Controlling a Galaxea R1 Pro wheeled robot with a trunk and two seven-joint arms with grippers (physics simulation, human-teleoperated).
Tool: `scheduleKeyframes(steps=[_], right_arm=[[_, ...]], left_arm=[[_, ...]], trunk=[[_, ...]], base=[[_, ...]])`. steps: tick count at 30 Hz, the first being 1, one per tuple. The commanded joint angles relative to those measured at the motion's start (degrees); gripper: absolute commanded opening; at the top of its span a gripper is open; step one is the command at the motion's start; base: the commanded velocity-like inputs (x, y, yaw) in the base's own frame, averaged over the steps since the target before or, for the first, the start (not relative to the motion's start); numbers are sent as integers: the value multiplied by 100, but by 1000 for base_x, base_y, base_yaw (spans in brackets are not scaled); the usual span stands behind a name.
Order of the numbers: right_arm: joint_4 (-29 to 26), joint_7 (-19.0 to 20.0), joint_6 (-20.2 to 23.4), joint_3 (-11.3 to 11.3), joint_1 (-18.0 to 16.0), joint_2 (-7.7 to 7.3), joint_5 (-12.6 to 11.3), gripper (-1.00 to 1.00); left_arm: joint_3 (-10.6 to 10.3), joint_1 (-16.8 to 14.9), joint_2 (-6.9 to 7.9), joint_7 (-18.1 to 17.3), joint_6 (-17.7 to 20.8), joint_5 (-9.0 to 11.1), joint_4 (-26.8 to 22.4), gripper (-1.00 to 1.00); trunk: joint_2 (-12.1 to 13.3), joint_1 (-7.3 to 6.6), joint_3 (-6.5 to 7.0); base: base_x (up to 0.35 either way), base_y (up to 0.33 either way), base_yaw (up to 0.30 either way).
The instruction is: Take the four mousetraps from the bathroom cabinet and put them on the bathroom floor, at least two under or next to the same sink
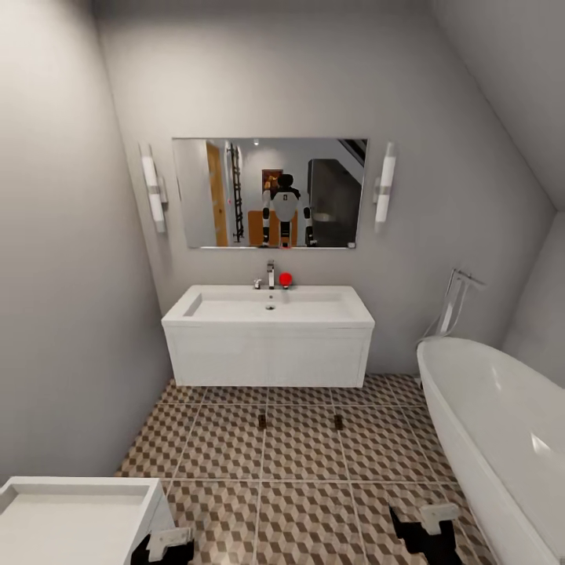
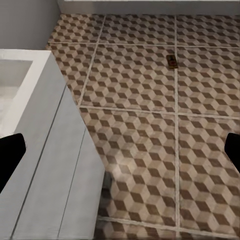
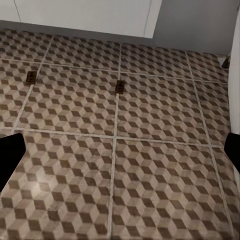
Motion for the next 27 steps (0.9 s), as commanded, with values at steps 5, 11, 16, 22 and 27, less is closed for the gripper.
scheduleKeyframes(steps=[5, 11, 16, 22, 27], right_arm=[[24, 52, -46, 21, 133, 0, -66, 100], [24, 52, -123, 21, 297, 0, -68, 100], [24, 49, -236, 21, 436, 0, -68, 100], [24, 33, -604, 21, 639, 0, -117, 100], [24, 28, -709, 21, 732, 0, -151, 100]], left_arm=[[-6, 111, 4, 13, -149, 2, 24, 100], [6, 220, 33, 18, -197, 25, 24, 100], [10, 296, 48, 14, -275, 263, 24, 100], [11, 359, 57, 13, -410, 486, 24, 100], [2, 384, 37, -4, -377, 521, 24, 100]], trunk=[[191, -107, 79], [432, -239, 187], [632, -349, 276], [793, -437, 348], [793, -437, 348]], base=[[0, 0, 0], [0, 0, 0], [0, 0, 0], [0, 0, 0], [0, 0, 0]])
